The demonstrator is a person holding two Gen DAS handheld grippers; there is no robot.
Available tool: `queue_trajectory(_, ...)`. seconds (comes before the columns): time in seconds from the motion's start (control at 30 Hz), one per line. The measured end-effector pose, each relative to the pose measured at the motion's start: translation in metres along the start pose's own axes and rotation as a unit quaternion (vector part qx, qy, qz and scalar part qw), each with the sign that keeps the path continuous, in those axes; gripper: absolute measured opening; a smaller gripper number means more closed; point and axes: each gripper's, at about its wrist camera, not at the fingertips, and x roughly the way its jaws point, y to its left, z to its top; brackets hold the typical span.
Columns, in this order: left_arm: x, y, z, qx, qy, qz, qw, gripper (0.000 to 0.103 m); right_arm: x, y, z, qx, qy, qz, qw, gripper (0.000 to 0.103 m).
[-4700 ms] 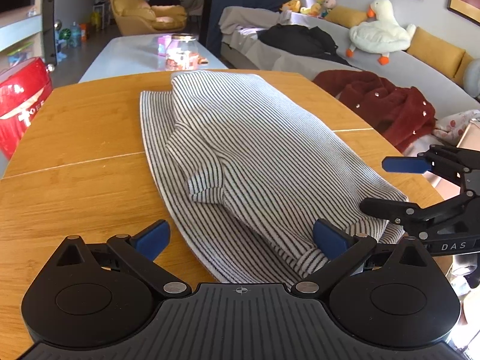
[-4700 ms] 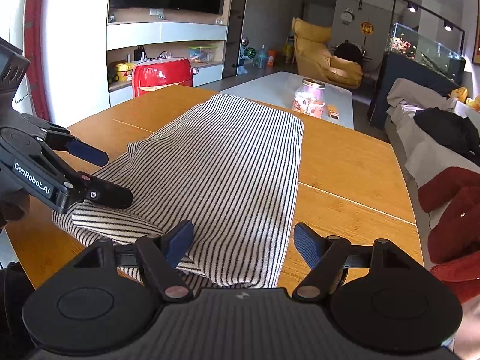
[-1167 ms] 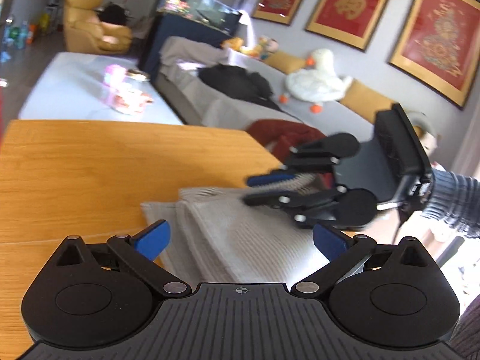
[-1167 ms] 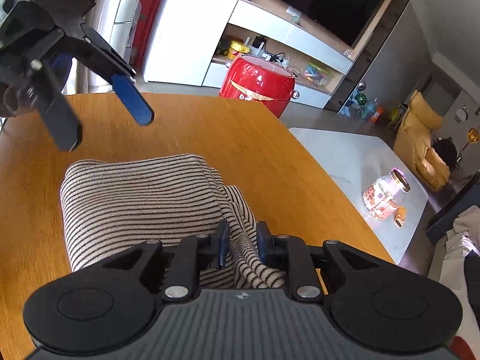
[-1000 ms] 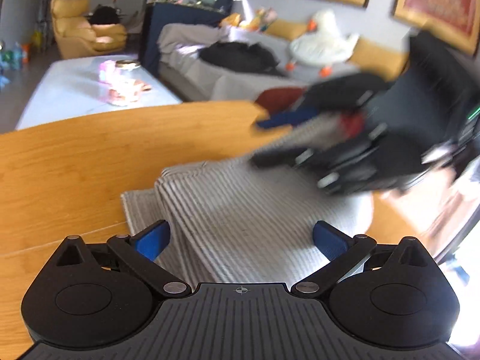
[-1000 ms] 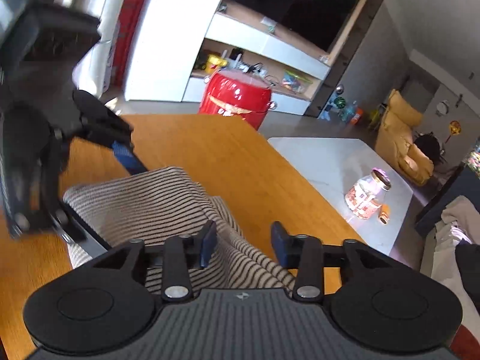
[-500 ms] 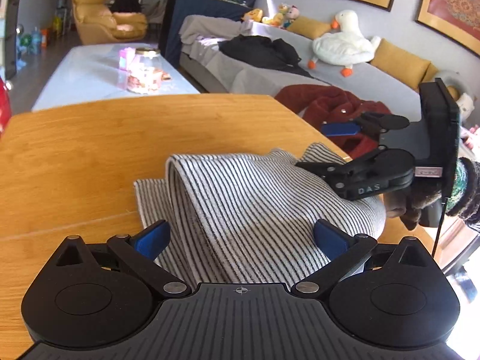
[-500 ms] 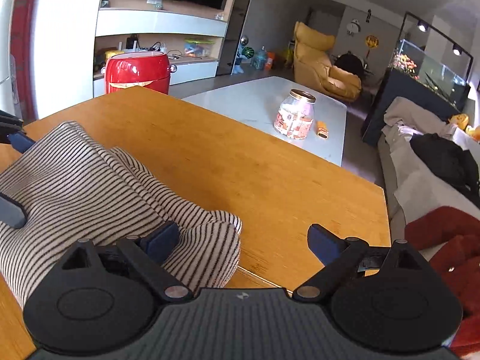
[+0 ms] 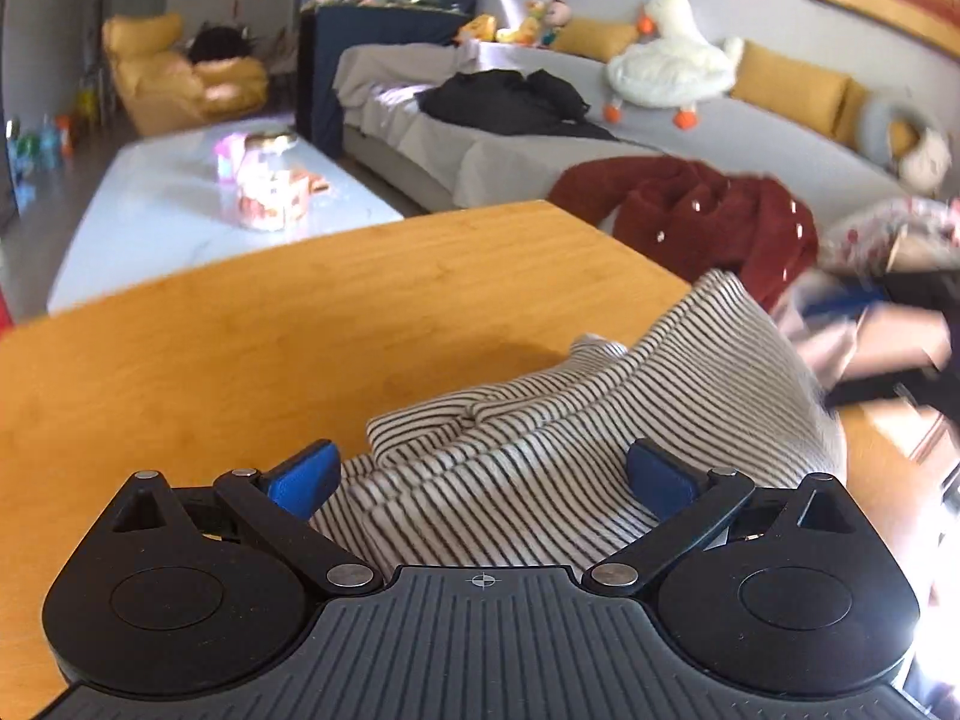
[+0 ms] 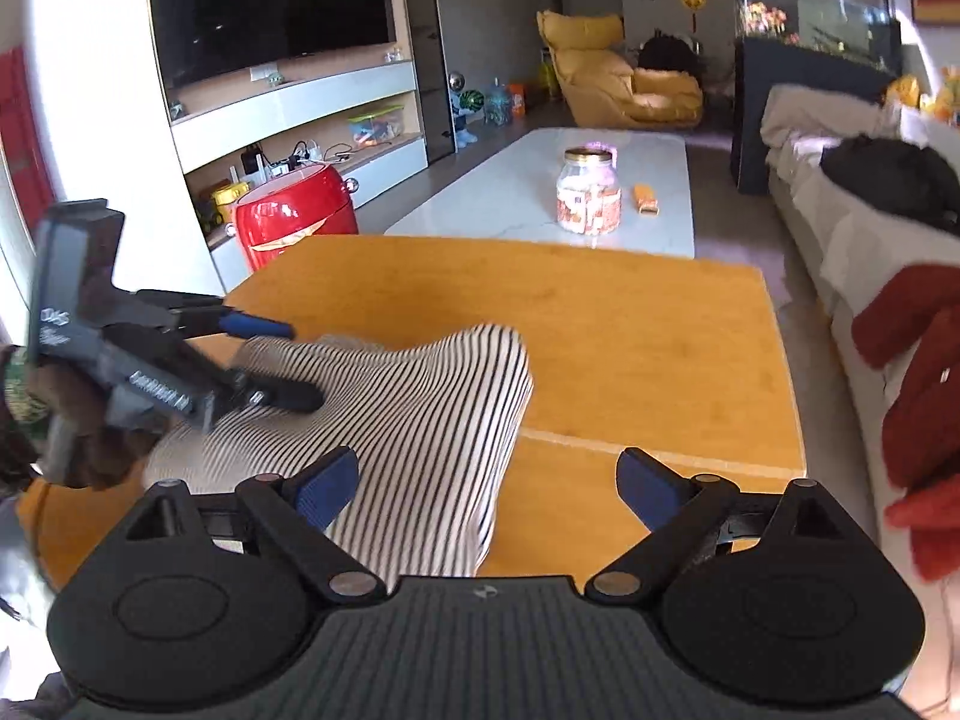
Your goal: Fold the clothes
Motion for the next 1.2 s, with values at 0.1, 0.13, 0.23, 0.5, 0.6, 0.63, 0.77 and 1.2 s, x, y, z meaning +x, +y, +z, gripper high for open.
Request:
queue_trajectory(0.1, 0.007, 0.015, -0.002, -0.044, 0.003, -0.024, 0.9987, 0.103, 0.003, -0.005, -0.024, 0.071, 0.052, 0.060, 0.994, 0.076)
queue_trajectory(0.13, 0.007, 0.017, -0.003, -0.054, 0.005, -0.026, 0.9982, 0.103, 0.011, -0.007, -0.031, 0.100, 0.074, 0.090, 0.988, 0.059)
queue_trajectory(0.23, 0.007, 0.023, -0.007, -0.078, 0.013, -0.029, 0.9965, 0.103, 0.034, -0.014, -0.040, 0.172, 0.095, 0.122, 0.973, 0.049)
queue_trajectory(0.5, -0.011, 0.026, -0.009, -0.090, 0.039, -0.021, 0.9949, 0.103, 0.052, -0.037, -0.010, 0.160, 0.035, 0.001, 0.987, 0.049)
queue_trajectory(0.6, -0.021, 0.023, -0.004, -0.075, 0.044, -0.011, 0.9961, 0.103, 0.052, -0.036, -0.006, 0.157, 0.015, -0.011, 0.987, 0.049)
queue_trajectory(0.63, -0.019, 0.024, -0.003, -0.075, 0.041, -0.006, 0.9963, 0.103, 0.052, -0.034, -0.006, 0.158, 0.010, -0.008, 0.987, 0.049)
queue_trajectory(0.77, -0.015, 0.026, 0.001, -0.074, 0.029, 0.010, 0.9968, 0.103, 0.047, -0.037, -0.008, 0.163, 0.003, -0.008, 0.987, 0.057)
queue_trajectory(1.2, 0.000, 0.025, -0.001, -0.101, 0.023, -0.005, 0.9946, 0.103, 0.043, -0.036, -0.003, 0.171, -0.012, 0.013, 0.985, 0.073)
